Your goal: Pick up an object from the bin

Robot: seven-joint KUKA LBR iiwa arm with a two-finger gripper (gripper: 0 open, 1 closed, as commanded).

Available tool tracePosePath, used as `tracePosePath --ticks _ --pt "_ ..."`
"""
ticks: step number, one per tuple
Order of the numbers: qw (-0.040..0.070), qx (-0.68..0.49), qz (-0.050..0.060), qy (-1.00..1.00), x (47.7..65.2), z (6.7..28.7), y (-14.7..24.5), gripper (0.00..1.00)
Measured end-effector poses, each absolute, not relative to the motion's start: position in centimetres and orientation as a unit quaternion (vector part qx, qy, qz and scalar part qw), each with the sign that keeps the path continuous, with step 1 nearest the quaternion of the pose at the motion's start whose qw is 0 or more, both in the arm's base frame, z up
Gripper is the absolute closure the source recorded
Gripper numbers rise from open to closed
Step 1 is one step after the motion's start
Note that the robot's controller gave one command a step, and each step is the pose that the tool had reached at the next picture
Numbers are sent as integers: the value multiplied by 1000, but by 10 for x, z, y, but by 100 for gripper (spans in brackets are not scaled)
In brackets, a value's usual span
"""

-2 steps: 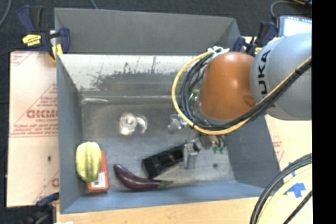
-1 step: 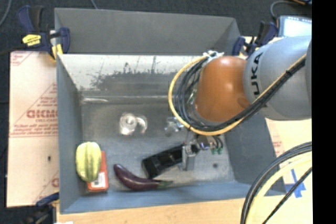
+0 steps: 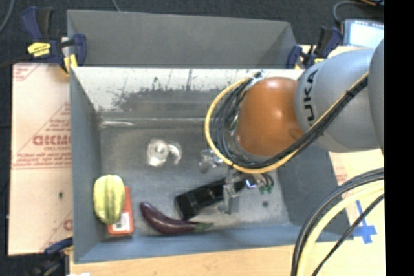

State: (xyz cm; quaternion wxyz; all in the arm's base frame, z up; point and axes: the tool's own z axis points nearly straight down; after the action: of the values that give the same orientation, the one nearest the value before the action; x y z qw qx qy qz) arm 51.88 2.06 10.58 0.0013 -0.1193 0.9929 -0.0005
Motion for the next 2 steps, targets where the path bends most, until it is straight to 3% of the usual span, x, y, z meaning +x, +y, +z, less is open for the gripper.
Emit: tracePosePath --ticks 1,2 --pt "-2 -172 0 985 530 70 19 0" --pt "1 -151 -1 989 530 70 22 100"
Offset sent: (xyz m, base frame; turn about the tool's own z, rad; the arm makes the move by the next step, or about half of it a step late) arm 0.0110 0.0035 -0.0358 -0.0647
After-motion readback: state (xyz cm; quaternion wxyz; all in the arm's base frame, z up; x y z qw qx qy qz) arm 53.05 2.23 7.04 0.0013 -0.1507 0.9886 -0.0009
